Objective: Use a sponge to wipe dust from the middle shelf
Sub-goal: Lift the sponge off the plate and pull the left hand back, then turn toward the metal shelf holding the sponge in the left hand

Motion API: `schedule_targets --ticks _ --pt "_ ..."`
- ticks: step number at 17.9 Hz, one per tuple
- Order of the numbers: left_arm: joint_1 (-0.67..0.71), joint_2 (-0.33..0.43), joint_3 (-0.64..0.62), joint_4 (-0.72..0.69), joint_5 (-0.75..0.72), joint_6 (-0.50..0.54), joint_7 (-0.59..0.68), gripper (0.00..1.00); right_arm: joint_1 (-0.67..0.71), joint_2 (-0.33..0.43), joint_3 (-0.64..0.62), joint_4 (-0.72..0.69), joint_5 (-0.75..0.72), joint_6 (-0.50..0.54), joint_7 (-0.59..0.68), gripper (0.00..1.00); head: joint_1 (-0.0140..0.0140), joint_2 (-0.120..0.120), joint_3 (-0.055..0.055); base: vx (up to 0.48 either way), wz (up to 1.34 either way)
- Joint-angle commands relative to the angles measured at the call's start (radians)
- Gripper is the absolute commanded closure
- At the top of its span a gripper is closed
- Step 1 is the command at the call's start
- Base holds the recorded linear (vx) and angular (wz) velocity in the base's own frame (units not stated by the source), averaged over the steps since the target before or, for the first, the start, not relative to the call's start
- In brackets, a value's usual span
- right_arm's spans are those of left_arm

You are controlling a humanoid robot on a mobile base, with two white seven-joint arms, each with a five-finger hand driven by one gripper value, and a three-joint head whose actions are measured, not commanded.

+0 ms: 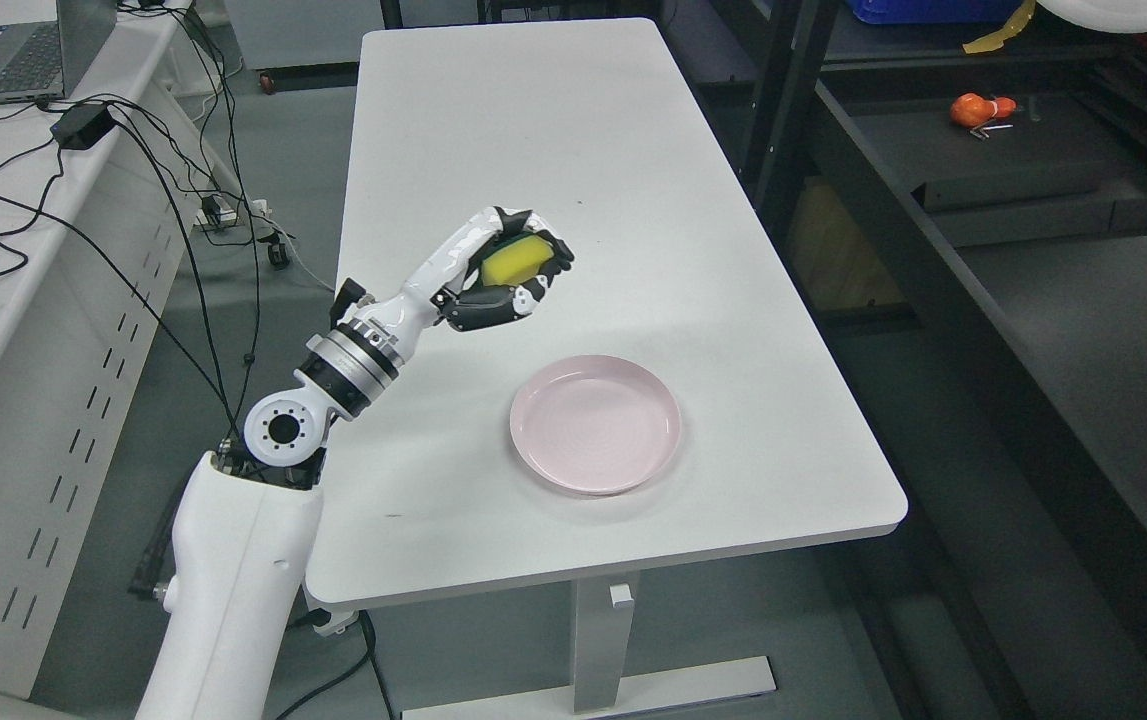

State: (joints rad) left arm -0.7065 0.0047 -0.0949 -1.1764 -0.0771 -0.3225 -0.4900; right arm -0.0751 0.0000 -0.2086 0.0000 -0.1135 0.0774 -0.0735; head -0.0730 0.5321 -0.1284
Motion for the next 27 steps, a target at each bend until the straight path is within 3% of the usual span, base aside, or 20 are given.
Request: schedule_targets --ticks 1,4,9,27 --pt "0.116 0.013 0.294 -0.057 0.43 0.032 0.08 1.0 0.0 -0.017 0.0 -0.017 0.0 -0.001 0.0 0.0 0.0 0.0 0.0 0.0 0.0" --pt "0.131 0.013 0.336 -0.058 0.447 0.033 0.168 1.0 0.0 -0.017 0.0 -0.017 0.0 -0.001 0.0 0.0 0.0 0.0 0.0 -0.02 0.0" --pt "0.166 0.013 0.408 -0.062 0.45 0.025 0.18 1.0 0.0 -0.017 0.0 -0.017 0.0 -0.001 0.0 0.0 0.0 0.0 0.0 -0.052 0.02" --pt "0.265 0.013 0.377 -0.115 0.494 0.029 0.175 1.0 0.0 -0.017 0.0 -0.017 0.0 -0.001 0.0 0.0 0.0 0.0 0.0 -0.115 0.06"
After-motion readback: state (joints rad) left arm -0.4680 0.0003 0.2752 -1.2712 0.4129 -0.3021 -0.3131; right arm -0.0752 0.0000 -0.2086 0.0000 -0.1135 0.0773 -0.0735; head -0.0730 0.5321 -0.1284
